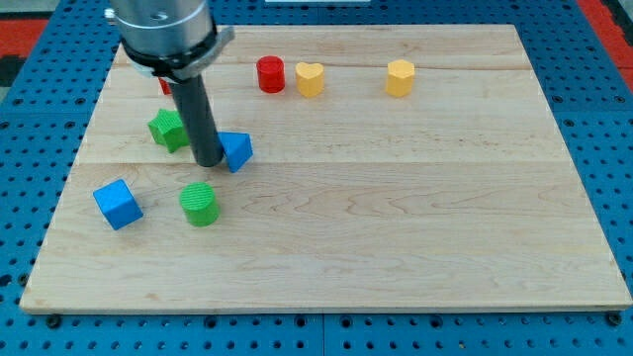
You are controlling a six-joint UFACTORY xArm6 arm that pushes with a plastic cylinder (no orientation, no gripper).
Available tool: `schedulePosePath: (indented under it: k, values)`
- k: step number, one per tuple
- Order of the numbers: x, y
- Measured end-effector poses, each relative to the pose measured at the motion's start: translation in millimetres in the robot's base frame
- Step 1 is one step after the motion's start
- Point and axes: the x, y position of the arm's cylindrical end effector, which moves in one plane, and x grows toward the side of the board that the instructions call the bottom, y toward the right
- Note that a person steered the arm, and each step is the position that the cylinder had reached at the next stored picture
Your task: Slide red star above to the green star
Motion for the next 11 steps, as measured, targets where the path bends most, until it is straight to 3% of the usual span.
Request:
schedulePosePath:
  k: [1,3,4,6,7,10,11]
  values:
    - [12,18]
    - [-45,67]
    - [-7,48]
    - [6,-57]
    - [-18,-118]
    - [-164,-169]
    - [-183,-129]
